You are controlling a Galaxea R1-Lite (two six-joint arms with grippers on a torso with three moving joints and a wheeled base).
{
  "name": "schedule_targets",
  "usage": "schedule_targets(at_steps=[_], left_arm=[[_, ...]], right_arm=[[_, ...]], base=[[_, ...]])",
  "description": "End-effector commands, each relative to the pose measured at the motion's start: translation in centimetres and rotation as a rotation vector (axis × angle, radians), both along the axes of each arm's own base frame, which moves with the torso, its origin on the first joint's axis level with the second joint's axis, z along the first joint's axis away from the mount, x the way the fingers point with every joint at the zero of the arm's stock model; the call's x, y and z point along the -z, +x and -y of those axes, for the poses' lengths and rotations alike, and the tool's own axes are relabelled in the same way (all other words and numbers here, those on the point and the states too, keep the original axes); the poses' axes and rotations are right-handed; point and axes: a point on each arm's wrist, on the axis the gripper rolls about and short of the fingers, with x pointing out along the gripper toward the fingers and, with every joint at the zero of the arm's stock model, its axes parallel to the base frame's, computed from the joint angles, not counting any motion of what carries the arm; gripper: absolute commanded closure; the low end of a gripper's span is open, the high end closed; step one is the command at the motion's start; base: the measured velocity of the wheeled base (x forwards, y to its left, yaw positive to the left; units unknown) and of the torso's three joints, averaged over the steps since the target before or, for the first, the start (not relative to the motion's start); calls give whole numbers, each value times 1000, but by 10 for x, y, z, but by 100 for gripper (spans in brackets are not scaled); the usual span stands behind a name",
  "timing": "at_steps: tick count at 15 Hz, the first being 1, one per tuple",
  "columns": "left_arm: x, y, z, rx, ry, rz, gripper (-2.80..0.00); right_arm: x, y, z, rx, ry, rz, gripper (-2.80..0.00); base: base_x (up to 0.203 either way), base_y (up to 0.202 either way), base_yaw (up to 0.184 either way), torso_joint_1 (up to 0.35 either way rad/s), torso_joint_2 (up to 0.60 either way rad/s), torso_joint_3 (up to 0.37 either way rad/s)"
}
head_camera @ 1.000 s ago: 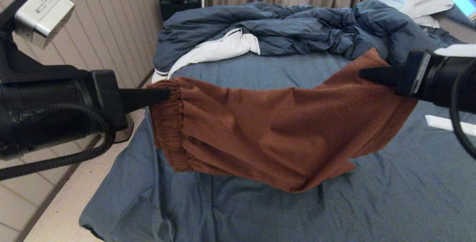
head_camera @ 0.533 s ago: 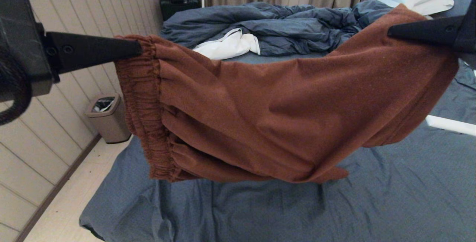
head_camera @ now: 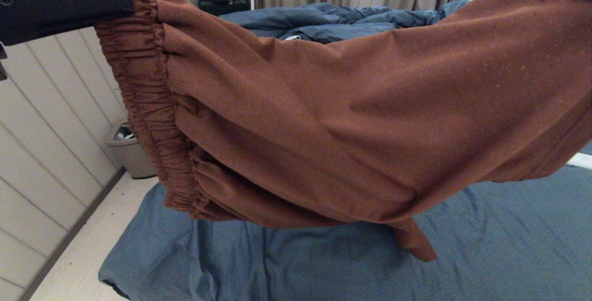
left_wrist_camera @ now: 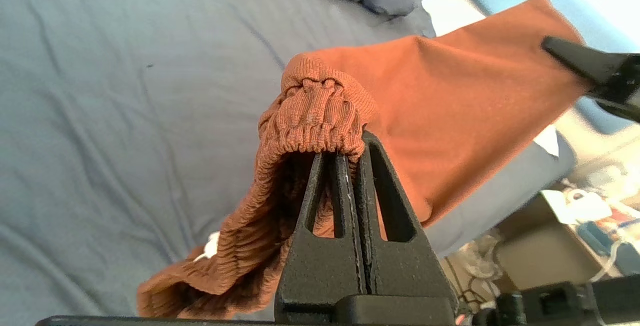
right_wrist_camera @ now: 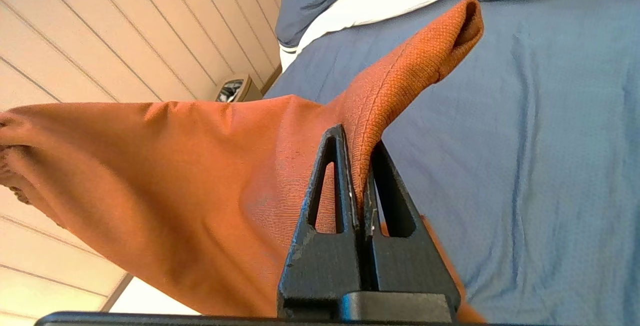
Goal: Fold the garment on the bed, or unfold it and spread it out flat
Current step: Unford the brown shorts
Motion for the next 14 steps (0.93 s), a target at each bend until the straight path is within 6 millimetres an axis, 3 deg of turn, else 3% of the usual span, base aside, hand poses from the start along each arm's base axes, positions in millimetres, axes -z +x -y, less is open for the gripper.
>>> schedule_targets(at_steps=[1, 10, 14], left_arm=[[-4, -1, 1, 11, -2, 14, 0], [-38, -20, -5, 74, -47, 110, 0], [-43, -11, 5, 71, -22, 114, 0]], right_arm=[[-6, -2, 1, -1, 8, 9, 0], [-24, -19, 7, -36, 51, 74, 0], [-24, -2, -3, -28, 34, 47, 0]], base=[[0, 0, 0, 0, 0, 0], [0, 0, 0, 0, 0, 0], [0, 0, 0, 0, 0, 0]])
